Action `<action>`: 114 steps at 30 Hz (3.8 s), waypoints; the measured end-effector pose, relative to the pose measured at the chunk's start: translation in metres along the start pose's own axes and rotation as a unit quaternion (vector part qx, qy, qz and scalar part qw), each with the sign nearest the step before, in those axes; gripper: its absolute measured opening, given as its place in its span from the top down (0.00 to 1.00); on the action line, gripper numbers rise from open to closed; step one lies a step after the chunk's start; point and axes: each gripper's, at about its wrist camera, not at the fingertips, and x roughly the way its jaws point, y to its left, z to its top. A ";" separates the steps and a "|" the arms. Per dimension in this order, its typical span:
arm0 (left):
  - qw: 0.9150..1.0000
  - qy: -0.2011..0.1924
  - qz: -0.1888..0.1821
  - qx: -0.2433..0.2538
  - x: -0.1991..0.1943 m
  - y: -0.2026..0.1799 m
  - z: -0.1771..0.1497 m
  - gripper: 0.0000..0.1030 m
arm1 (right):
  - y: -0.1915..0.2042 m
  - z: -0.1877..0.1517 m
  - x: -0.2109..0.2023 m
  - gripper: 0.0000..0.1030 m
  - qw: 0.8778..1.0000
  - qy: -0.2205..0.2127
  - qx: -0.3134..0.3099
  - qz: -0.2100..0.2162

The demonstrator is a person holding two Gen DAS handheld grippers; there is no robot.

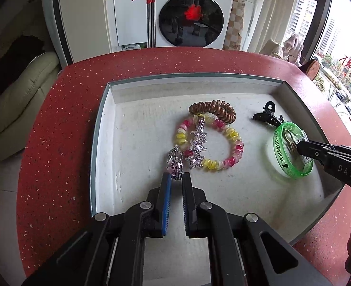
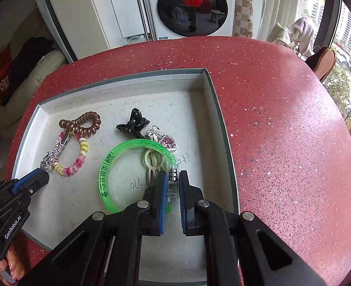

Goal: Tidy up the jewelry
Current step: 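Carry the heart charm and green bangle into the tray and open both tools, then withdraw both tools toward the braided bracelet and yellow flower hair tie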

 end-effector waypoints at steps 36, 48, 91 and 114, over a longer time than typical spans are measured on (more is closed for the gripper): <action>0.999 -0.038 0.015 -0.009 -0.024 -0.005 0.003 0.71 | 0.009 -0.022 -0.060 0.44 0.997 -0.065 0.014 0.050; 0.997 -0.076 0.019 -0.016 -0.055 -0.008 0.005 0.00 | 0.004 -0.030 -0.069 0.37 0.995 -0.071 0.024 0.067; 0.998 -0.052 0.016 -0.024 -0.115 0.002 -0.099 0.00 | 0.017 -0.109 -0.118 0.00 0.992 -0.076 0.024 0.101; 0.997 0.010 -0.024 0.068 -0.100 -0.070 -0.150 0.00 | -0.025 -0.234 -0.130 0.00 0.998 -0.033 0.053 0.019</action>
